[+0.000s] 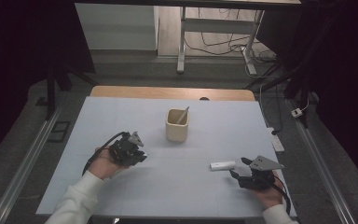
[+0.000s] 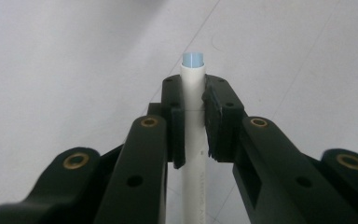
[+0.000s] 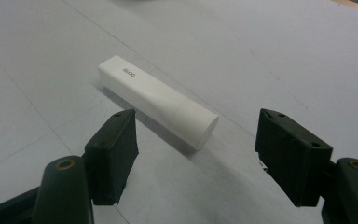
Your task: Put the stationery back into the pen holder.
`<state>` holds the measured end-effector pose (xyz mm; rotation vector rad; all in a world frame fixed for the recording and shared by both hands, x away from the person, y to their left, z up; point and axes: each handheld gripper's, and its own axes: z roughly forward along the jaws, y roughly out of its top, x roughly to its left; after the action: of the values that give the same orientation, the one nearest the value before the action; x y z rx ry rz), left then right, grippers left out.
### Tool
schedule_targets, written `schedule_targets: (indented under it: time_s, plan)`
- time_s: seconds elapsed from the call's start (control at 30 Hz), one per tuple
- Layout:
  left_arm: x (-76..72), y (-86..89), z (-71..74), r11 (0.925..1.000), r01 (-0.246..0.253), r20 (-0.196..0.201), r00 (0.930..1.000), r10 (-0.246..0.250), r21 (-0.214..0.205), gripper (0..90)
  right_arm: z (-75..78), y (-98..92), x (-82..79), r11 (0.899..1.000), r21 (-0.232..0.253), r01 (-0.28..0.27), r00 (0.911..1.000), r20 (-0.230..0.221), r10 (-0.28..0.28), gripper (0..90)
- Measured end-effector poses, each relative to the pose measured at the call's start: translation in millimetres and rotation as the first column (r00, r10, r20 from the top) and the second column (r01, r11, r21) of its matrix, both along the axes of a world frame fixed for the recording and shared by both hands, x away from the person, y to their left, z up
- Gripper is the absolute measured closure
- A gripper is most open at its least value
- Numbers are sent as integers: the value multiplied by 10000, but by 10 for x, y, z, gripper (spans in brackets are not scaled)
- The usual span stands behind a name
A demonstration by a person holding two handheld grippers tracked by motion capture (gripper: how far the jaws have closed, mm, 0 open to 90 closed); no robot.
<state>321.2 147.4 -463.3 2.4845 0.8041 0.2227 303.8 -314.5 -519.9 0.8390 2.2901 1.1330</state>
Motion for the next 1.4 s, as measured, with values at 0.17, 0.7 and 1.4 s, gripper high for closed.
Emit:
schedule_targets:
  time_s: [0.17,0.7,1.4]
  plan:
    - [0,53,41,9998,-126,129,9998,128,-173,780,1,-2,1,10000,-25,17,10000,6,-17,291]
    - [-14,146,197,9965,-386,647,9970,434,-741,780,-12,7,10,10000,-40,18,10000,-33,-18,292]
    - [-13,237,357,9860,-609,1350,9874,822,-1550,780,-19,15,10,10000,-82,12,10000,-48,-13,292]
